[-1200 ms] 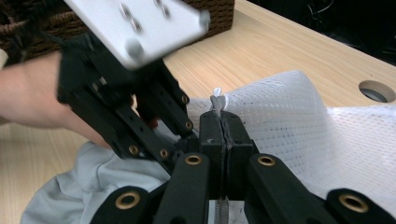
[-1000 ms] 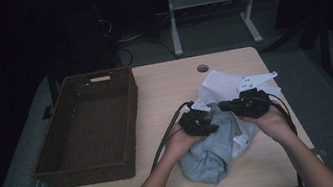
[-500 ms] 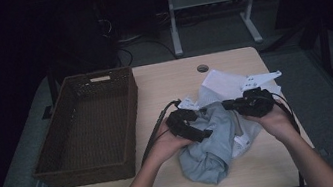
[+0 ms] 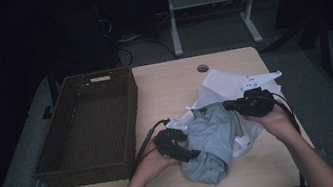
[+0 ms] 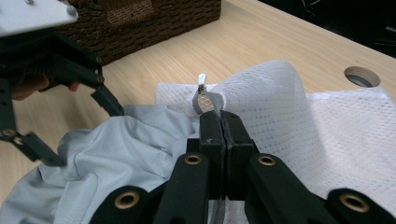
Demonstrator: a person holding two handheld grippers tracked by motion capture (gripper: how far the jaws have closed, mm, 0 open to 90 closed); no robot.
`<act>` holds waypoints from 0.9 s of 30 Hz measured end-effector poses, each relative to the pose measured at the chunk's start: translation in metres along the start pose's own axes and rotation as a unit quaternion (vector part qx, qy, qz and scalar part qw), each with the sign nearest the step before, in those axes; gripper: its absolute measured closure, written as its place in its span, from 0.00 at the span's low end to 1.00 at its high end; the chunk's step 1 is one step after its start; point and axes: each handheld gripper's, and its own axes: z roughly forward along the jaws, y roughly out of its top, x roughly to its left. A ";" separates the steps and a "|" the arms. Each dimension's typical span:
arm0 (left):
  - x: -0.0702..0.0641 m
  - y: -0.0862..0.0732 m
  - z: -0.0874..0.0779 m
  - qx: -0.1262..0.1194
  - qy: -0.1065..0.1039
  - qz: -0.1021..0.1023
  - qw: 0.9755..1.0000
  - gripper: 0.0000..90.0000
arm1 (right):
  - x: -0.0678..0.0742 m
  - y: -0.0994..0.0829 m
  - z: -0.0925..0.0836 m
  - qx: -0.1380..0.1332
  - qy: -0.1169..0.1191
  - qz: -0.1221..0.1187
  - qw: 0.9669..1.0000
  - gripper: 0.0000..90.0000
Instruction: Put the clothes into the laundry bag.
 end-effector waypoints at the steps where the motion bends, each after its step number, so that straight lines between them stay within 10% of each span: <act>1: 0.000 0.000 0.002 0.003 0.000 0.009 1.000 0.40 | 0.000 0.000 0.000 0.001 0.000 0.000 1.000 0.98; 6: -0.003 0.002 0.000 -0.005 0.007 0.029 1.000 0.92 | 0.000 -0.001 0.001 0.004 0.002 0.001 1.000 0.98; 16: -0.001 0.048 -0.017 -0.089 0.016 0.035 0.995 0.96 | 0.006 0.004 -0.001 0.001 0.010 -0.001 1.000 0.98; 21: 0.005 0.077 0.010 -0.086 0.054 0.038 0.994 0.96 | 0.010 0.009 -0.006 -0.008 0.012 -0.001 1.000 0.98; 27: 0.020 0.075 0.054 -0.062 0.044 0.007 0.997 0.95 | 0.007 0.009 -0.011 -0.013 0.008 0.006 1.000 0.98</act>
